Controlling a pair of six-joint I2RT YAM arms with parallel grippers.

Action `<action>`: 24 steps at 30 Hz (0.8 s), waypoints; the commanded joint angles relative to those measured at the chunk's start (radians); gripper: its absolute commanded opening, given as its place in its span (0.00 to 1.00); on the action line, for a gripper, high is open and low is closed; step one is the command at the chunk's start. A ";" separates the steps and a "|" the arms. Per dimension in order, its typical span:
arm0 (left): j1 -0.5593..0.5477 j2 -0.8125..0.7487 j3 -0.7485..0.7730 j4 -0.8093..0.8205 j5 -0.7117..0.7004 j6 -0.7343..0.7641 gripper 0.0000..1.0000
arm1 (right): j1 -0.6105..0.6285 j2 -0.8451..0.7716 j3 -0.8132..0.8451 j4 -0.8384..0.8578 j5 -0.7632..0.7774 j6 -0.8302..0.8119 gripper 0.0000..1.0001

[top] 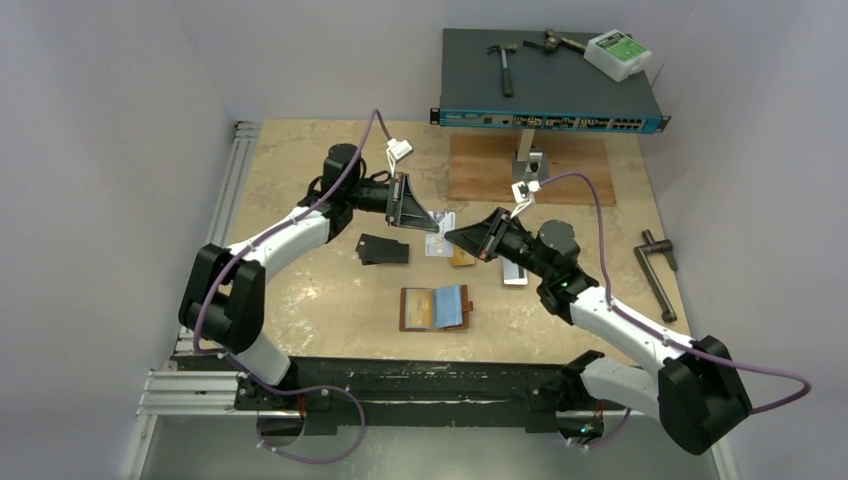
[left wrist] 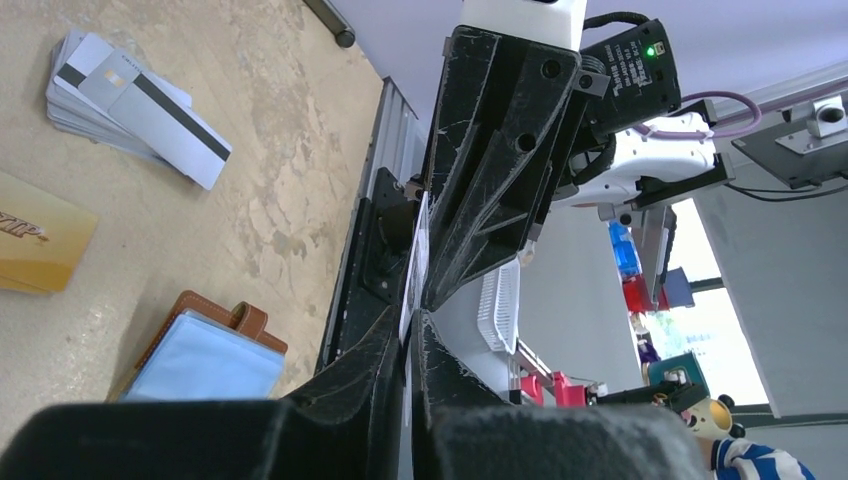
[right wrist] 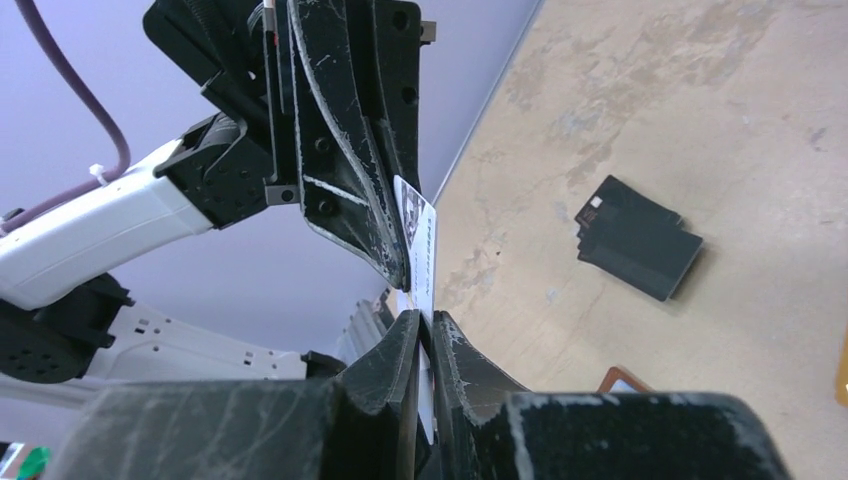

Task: Put the credit cards into the card holder
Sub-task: Pick up the credit card from the center of the board, then turn over the card slot in the card holder.

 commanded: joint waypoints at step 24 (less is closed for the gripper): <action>-0.089 -0.077 0.084 -0.926 -0.497 1.170 0.29 | 0.033 -0.104 -0.002 -0.692 0.161 -0.190 0.00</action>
